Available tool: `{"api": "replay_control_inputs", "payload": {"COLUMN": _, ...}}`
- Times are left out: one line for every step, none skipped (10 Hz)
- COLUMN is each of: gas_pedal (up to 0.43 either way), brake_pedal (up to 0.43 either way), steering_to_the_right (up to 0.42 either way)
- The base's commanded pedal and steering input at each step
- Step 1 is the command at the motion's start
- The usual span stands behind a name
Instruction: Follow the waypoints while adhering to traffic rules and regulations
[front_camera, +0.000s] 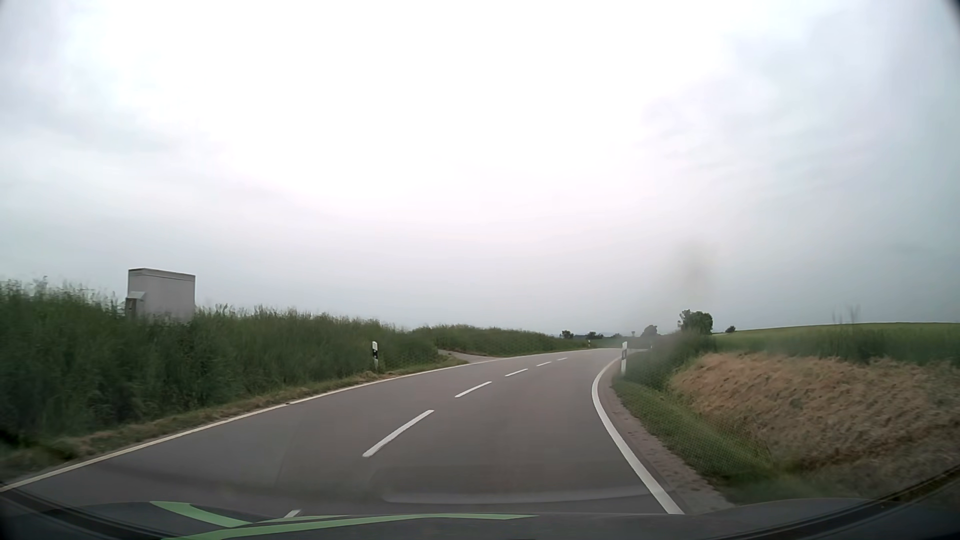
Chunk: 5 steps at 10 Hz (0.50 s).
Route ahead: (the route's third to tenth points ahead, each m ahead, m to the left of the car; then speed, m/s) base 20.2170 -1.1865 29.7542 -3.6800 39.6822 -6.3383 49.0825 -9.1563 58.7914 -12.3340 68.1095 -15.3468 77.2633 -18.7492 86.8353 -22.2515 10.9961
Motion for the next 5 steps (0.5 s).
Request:
{"api": "replay_control_inputs", "payload": {"gas_pedal": 0.331, "brake_pedal": 0.0, "steering_to_the_right": 0.047}}
{"api": "replay_control_inputs", "payload": {"gas_pedal": 0.331, "brake_pedal": 0.0, "steering_to_the_right": 0.053}}
{"api": "replay_control_inputs", "payload": {"gas_pedal": 0.331, "brake_pedal": 0.0, "steering_to_the_right": 0.054}}
{"api": "replay_control_inputs", "payload": {"gas_pedal": 0.339, "brake_pedal": 0.0, "steering_to_the_right": 0.054}}
{"api": "replay_control_inputs", "payload": {"gas_pedal": 0.339, "brake_pedal": 0.0, "steering_to_the_right": 0.055}}
